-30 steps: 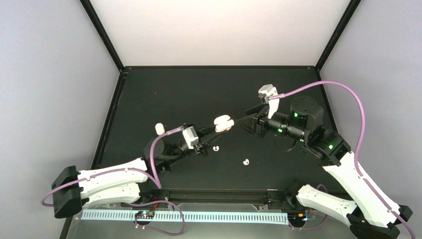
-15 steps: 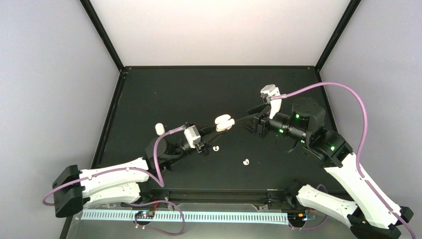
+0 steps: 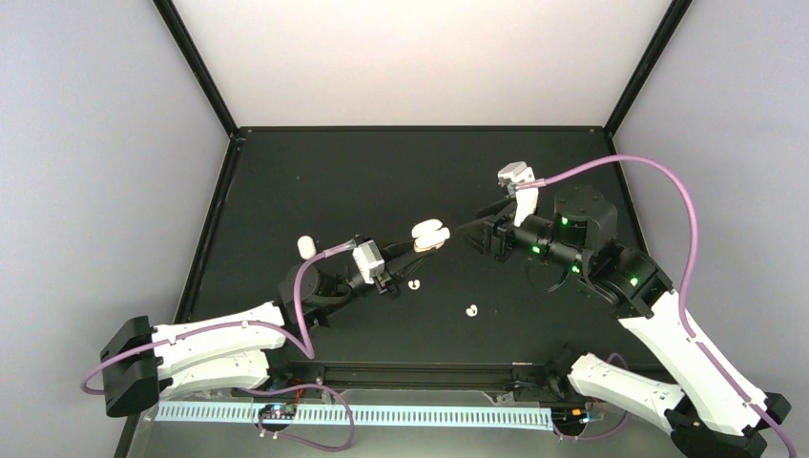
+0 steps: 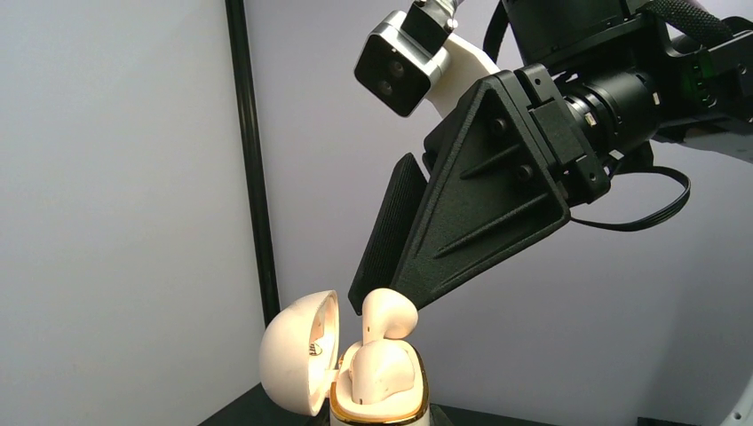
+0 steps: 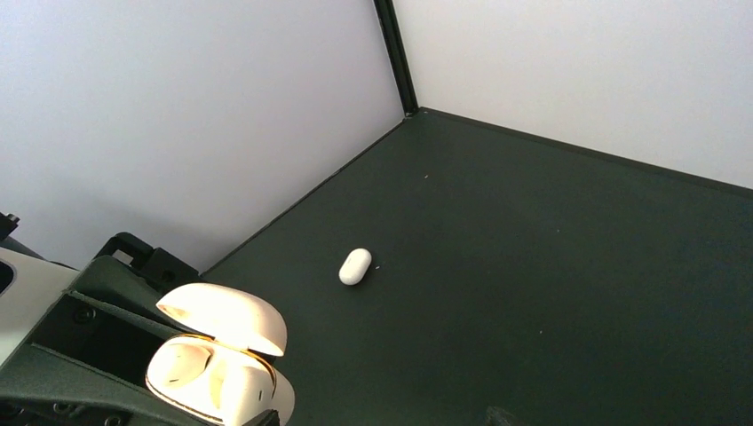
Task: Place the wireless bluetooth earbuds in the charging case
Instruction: Place the earbud in the charging case.
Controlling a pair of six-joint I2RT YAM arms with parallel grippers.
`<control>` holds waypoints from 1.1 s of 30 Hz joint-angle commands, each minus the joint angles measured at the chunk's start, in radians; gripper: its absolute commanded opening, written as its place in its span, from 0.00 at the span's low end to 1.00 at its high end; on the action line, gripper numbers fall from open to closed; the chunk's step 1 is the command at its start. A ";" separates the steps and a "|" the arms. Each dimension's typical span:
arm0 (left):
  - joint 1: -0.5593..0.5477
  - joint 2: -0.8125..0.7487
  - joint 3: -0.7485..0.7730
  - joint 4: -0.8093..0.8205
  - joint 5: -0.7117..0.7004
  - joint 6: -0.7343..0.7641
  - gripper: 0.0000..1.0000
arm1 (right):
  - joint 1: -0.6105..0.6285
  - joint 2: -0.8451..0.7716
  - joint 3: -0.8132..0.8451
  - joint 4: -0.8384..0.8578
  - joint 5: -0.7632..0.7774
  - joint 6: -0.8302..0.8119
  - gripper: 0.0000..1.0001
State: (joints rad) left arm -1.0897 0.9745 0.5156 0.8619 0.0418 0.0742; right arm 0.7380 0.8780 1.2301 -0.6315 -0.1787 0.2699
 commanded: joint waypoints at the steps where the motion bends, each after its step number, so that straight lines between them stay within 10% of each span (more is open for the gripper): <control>1: -0.006 -0.008 0.015 0.036 0.017 -0.005 0.01 | 0.001 -0.001 0.003 0.006 -0.035 0.010 0.59; 33: -0.006 0.029 0.042 0.048 0.080 -0.014 0.02 | 0.001 0.031 0.011 0.034 -0.128 0.014 0.59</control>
State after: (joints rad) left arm -1.0885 0.9962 0.5159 0.8795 0.0566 0.0689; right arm 0.7383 0.8970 1.2301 -0.6235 -0.2924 0.2710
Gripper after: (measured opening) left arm 0.200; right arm 0.594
